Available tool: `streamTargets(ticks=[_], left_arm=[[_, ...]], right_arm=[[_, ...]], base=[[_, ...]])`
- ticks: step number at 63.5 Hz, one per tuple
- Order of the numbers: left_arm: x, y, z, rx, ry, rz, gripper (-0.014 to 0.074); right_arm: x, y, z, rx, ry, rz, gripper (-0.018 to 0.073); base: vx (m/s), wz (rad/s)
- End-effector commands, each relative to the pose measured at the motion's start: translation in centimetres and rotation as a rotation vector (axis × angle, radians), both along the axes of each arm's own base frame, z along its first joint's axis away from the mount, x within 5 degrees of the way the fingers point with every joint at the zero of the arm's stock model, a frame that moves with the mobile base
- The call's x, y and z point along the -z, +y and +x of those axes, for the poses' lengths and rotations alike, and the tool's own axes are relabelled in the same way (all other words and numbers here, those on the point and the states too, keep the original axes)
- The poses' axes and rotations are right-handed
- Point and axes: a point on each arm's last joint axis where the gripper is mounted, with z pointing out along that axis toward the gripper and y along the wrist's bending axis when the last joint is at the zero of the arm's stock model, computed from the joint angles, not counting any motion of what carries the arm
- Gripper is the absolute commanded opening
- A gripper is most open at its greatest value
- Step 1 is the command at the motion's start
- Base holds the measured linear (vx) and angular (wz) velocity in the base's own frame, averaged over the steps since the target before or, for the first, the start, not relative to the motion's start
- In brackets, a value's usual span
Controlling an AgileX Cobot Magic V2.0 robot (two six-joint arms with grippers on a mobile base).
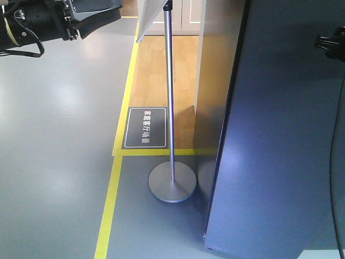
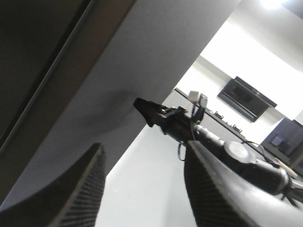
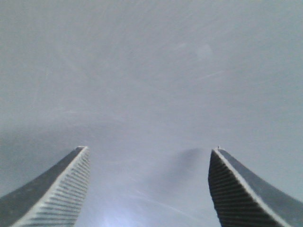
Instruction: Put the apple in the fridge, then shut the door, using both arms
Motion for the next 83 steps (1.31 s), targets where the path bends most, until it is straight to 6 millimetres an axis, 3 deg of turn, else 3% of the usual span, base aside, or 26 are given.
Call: streamTargets(ticks=[1, 30, 52, 60, 70, 83], left_arm=[[-3.4, 0.1, -1.5, -0.001, -0.076, -0.077, 0.0373], [-2.8, 0.1, -1.2, -0.027, -0.072, -0.022, 0.0373], [-2.7, 0.1, -1.2, -0.03, -0.073, 0.0, 0.0373], [-2.7, 0.0, -1.4, -0.012, -0.075, -0.001, 0.0373], [-2.7, -0.1, -1.9, 0.049, -0.081, -0.006, 0.0355], [-2.8, -0.4, -3.1, 0.185, -0.083, -0.019, 0.0211]], right_arm=[[-2.4, -0.7, 0.4, 0.037, -0.076, -0.033, 0.0506], [-3.5, -4.3, 4.1, -0.088, -0.049, 0.027, 0.0506], [-4.3, -5.0, 5.5, -0.241, -0.019, 0.043, 0.0506], [-5.8, -4.2, 4.8, -0.313, -0.033, 0.041, 0.0505], [-9.2, -2.1, 2.3, -0.491, -0.051, 0.03, 0.0463], [-13.4, 1.1, -2.9, -0.744, -0.064, -0.012, 0.0246]], base=[[0.0, 0.0], [0.0, 0.0], [0.0, 0.0], [0.0, 0.0], [0.0, 0.0], [0.0, 0.0]])
